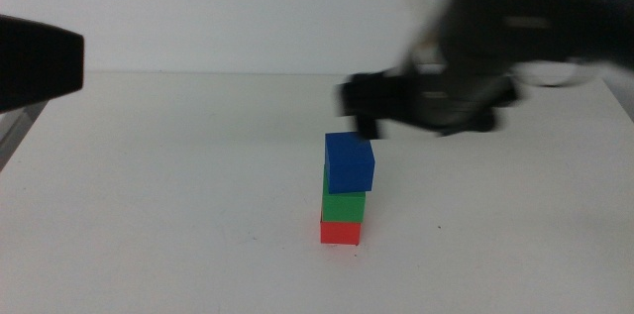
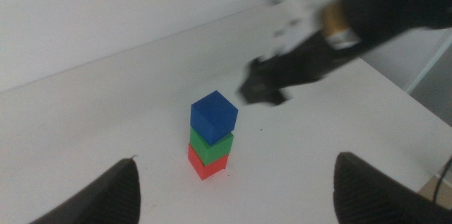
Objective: Stack red cubes first, then green, then blue cubes in a specific spot.
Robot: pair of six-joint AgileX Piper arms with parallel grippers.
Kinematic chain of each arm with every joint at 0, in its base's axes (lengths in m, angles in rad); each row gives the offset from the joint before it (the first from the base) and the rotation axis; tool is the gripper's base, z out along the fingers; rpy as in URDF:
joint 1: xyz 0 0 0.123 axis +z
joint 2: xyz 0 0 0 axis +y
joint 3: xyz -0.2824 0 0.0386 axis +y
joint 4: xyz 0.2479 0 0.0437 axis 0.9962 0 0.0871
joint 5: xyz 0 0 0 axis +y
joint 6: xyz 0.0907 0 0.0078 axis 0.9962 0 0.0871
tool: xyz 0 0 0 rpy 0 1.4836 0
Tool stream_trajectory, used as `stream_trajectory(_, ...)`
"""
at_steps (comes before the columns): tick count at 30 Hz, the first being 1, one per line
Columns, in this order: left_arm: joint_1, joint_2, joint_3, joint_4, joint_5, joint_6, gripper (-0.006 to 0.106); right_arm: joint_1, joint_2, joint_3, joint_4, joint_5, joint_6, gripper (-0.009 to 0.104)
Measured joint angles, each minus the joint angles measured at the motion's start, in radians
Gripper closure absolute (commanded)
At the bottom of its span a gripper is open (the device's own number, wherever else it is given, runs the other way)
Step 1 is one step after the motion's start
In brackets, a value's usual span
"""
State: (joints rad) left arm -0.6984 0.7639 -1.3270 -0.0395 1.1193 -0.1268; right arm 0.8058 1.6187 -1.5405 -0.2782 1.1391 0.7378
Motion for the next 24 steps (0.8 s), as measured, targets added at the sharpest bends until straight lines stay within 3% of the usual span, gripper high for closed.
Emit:
stream_trajectory(7, 0.000, 0.000, 0.000, 0.000, 0.000, 0.000, 0.007, -0.086, -0.456, 0.343, -0.077, -0.062, 0.045, 0.002)
stream_trajectory(13, 0.000, 0.000, 0.000, 0.000, 0.000, 0.000, 0.007, -0.300, -0.825, 0.613, -0.013, -0.234, -0.189, 0.002)
stream_trajectory(15, 0.000, 0.000, 0.000, 0.000, 0.000, 0.000, 0.007, -0.399, -0.931, 0.686, 0.041, -0.320, -0.348, 0.002)
stream_trajectory(17, 0.000, 0.000, 0.000, 0.000, 0.000, 0.000, 0.007, -0.503, -1.027, 0.757, 0.140, -0.415, -0.518, 0.002)
stream_trajectory(18, 0.000, 0.000, 0.000, 0.000, 0.000, 0.000, 0.007, -0.593, -1.090, 0.819, 0.250, -0.482, -0.649, 0.002)
stream_trajectory(21, 0.000, 0.000, 0.000, 0.000, 0.000, 0.000, 0.007, -0.706, -1.136, 0.880, 0.426, -0.533, -0.808, 0.002)
stream_trajectory(24, 0.000, 0.000, 0.000, 0.000, 0.000, 0.000, 0.007, -0.760, -1.141, 0.903, 0.495, -0.542, -0.893, 0.002)
